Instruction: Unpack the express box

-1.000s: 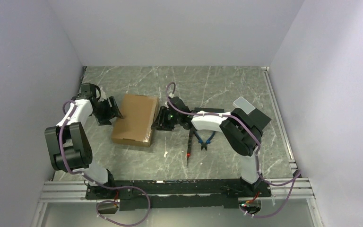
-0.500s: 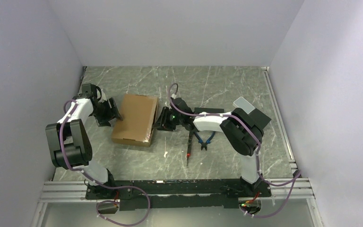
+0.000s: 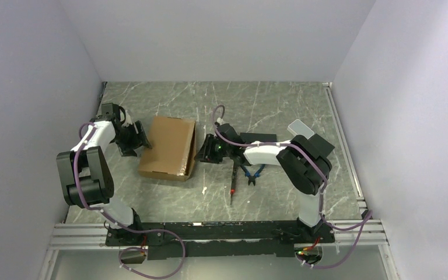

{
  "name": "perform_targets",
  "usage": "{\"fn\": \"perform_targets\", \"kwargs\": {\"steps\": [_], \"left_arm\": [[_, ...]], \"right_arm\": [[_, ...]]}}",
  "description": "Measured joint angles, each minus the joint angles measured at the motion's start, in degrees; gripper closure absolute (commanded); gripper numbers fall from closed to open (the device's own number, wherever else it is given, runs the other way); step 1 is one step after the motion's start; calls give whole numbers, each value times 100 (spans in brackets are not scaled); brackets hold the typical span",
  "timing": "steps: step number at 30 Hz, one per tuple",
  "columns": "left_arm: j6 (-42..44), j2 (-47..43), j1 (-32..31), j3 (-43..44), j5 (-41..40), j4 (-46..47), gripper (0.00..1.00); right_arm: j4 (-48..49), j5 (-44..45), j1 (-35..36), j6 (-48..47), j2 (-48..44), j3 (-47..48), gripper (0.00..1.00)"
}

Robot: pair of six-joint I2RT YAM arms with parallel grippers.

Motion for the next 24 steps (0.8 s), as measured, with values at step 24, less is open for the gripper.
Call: {"fn": "perform_targets", "kwargs": {"steps": [24], "left_arm": [[15, 0, -35, 0, 109, -35, 27]], "right_arm": [[-1491, 114, -579, -1165, 109, 1679, 39]]}}
